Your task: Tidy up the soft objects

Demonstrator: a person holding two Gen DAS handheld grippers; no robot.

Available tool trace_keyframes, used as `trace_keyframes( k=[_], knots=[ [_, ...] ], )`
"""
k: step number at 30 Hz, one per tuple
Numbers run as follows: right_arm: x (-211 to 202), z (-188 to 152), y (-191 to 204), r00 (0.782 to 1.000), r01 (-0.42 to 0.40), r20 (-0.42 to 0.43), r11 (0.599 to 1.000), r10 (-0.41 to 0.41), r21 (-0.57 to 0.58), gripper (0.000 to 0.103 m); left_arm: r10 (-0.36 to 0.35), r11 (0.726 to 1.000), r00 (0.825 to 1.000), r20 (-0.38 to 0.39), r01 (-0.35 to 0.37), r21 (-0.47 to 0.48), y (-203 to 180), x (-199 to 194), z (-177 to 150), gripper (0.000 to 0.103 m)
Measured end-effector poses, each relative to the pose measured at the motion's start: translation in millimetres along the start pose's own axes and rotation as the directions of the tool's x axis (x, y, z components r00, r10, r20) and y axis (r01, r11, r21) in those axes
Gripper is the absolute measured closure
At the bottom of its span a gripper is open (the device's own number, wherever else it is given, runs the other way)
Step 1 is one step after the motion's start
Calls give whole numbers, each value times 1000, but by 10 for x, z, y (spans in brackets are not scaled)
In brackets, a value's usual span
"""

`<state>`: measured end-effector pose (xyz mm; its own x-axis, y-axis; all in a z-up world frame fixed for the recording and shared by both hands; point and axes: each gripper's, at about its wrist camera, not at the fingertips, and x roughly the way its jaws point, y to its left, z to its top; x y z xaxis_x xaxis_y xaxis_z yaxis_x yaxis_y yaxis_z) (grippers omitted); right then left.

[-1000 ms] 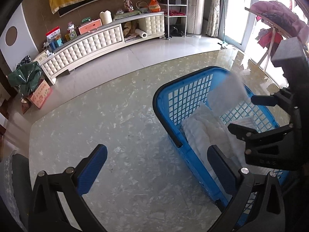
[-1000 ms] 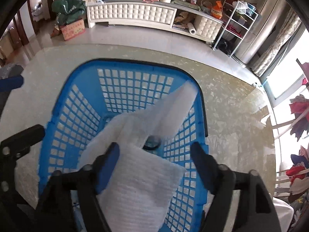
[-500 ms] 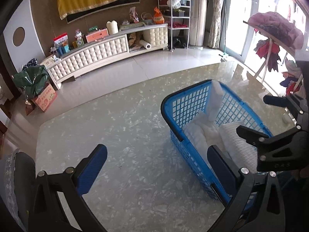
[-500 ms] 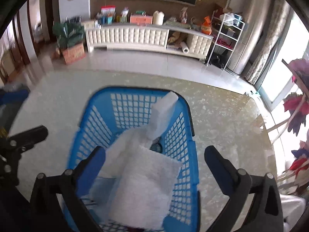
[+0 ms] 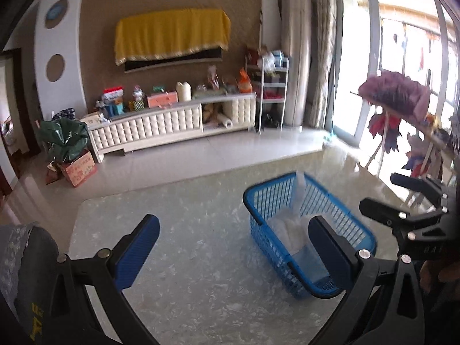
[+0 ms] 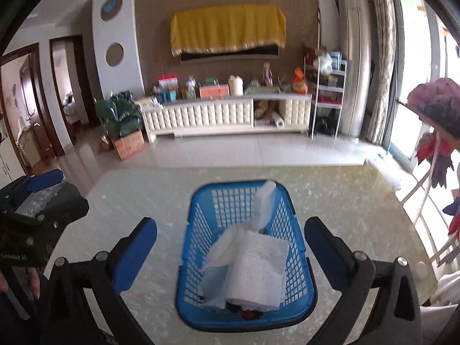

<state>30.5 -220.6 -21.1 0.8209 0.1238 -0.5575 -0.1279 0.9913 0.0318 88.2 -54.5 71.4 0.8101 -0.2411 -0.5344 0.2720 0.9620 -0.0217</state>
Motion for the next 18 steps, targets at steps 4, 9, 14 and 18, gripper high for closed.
trace_keyframes(
  k=[4, 9, 14, 18],
  knots=[
    [-311, -6, 197, 996, -17, 90, 1000, 18, -19, 0, -11, 998, 999, 49, 14, -53, 52, -305, -43, 0],
    [-568, 0, 409, 985, -40, 168, 998, 48, -48, 0, 66, 997, 993, 102, -61, -49, -3, -616, -140, 0],
    [-646, 17, 477, 978, -53, 197, 996, 68, -77, 0, 61, 994, 991, 122, -49, -94, 89, -824, -224, 0],
    [-609, 31, 452, 976, -65, 202, 994, 80, -83, 0, 84, 992, 988, 131, -70, -103, 90, -951, -305, 0]
  ],
)
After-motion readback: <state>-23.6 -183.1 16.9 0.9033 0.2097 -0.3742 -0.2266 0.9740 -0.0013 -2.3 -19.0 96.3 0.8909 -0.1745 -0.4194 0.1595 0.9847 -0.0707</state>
